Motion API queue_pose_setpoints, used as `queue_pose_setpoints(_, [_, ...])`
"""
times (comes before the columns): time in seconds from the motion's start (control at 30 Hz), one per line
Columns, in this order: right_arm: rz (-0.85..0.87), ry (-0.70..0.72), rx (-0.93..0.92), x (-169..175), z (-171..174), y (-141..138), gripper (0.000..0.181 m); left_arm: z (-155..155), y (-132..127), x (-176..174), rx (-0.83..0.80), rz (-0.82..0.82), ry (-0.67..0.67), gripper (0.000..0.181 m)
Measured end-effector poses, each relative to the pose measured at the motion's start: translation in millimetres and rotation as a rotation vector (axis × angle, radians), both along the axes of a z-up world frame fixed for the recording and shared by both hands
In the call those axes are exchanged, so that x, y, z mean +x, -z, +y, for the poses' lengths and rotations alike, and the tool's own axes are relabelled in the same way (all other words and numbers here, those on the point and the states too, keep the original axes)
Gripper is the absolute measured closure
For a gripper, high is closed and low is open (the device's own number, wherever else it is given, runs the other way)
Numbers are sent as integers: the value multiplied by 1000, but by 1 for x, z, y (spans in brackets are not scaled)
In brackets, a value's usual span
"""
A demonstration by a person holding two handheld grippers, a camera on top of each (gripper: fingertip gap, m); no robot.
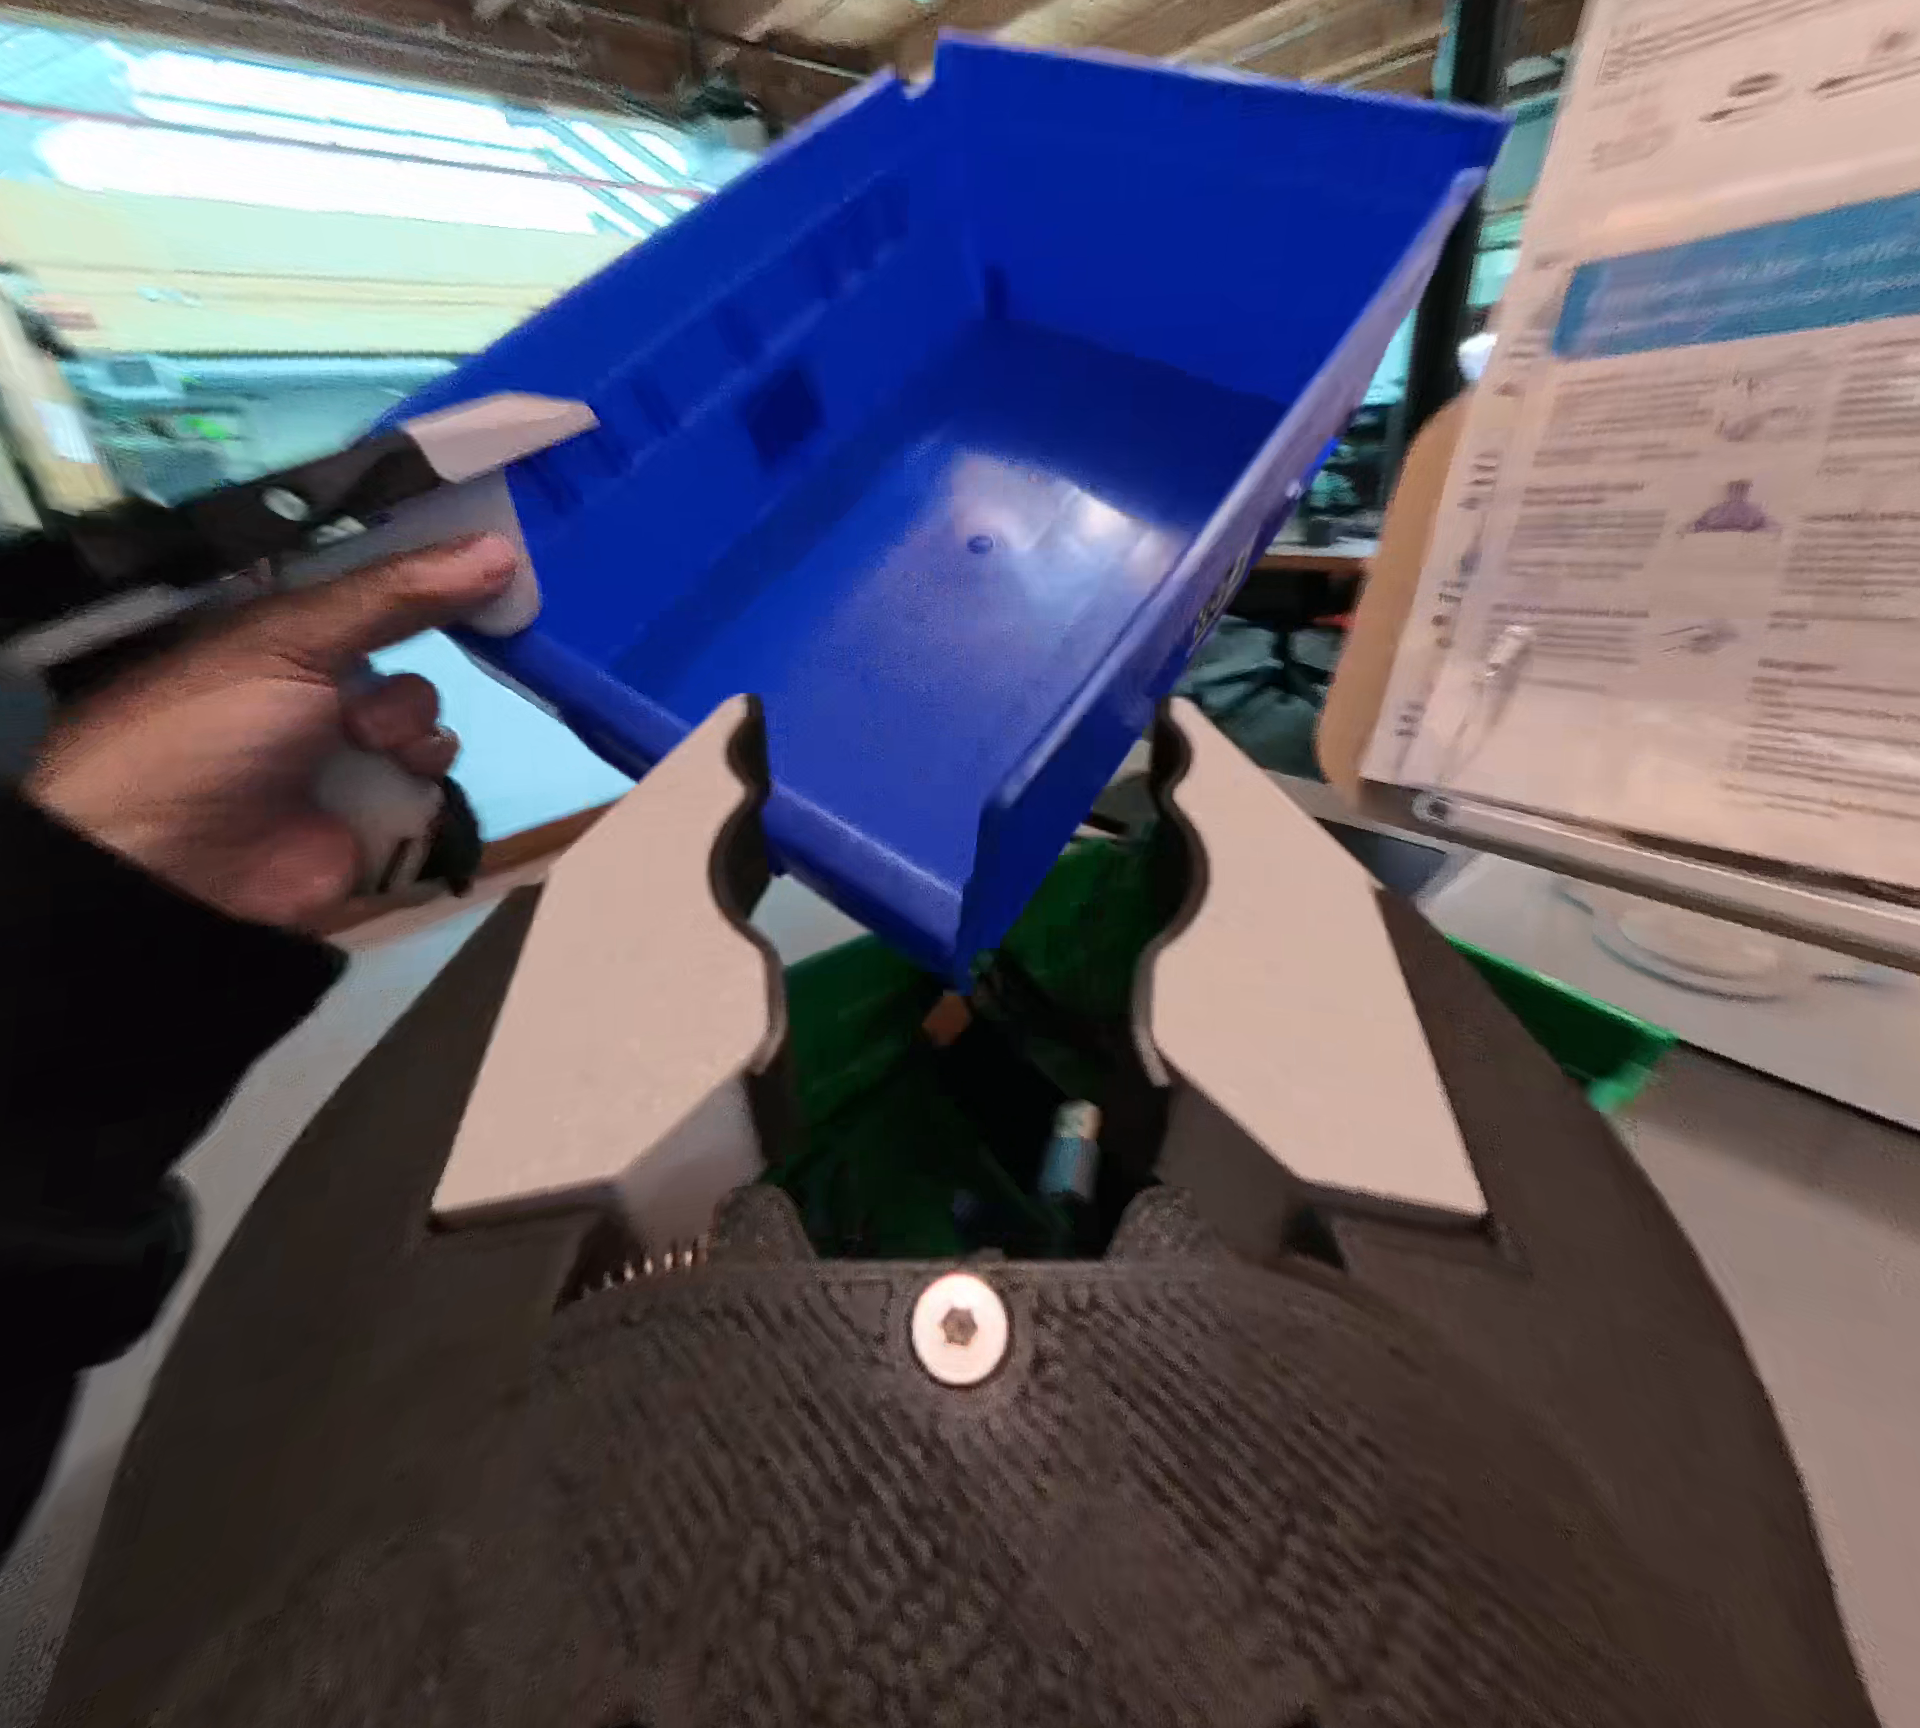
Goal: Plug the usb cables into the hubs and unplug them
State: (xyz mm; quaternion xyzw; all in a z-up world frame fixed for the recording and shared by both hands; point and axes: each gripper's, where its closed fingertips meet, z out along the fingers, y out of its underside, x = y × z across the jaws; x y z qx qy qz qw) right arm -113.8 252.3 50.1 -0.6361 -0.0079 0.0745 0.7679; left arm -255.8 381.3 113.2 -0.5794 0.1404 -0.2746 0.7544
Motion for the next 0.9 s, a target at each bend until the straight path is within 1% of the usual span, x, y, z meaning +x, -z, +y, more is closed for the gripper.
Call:
queue_pose_setpoints(0.03, [-7,43,-38,12,-1,7,112,-9,-3,18,21,28,26,180])
queue_pose_setpoints(0.07, [24,75,-72,26,-3,13,112,-19,-6,36,48,51,55,181])
queue_pose_setpoints(0.1, [91,103,-76,42,-7,16,115,-30,-9,53,78,69,84,181])
queue_pose_setpoints(0.17, [245,171,-50,79,-21,17,131,-53,-13,87,147,92,138,180])
queue_pose_setpoints(0.23, [351,244,-13,114,-38,21,144,-78,-17,118,228,115,181,180])
queue_pose_setpoints(0.3, [426,301,3,143,-54,29,164,-102,-19,142,300,134,202,179])
queue_pose_setpoints(0.33, [454,311,9,154,-61,34,171,-114,-21,151,345,143,201,179])
queue_pose_setpoints(0.37, [485,311,16,163,-66,38,174,-127,-23,160,397,156,199,180])
queue_pose_setpoints(0.47, [562,301,56,180,-79,44,176,-166,-27,180,557,204,179,179])
queue_pose_setpoints(0.57, [650,259,174,192,-92,37,177,-195,-30,190,644,184,200,173])
queue_pose_setpoints(0.67, [663,257,220,206,-103,31,177,-212,-26,198,672,193,248,163])
queue_pose_setpoints(0.73, [684,253,255,220,-113,25,176,-218,-19,204,669,230,293,149])
queue_pose_setpoints(0.8, [617,317,221,233,-122,26,176,-223,-10,209,655,266,347,135])
queue_pose_setpoints(0.9, [546,412,185,257,-140,32,176,-242,6,211,631,271,496,127])
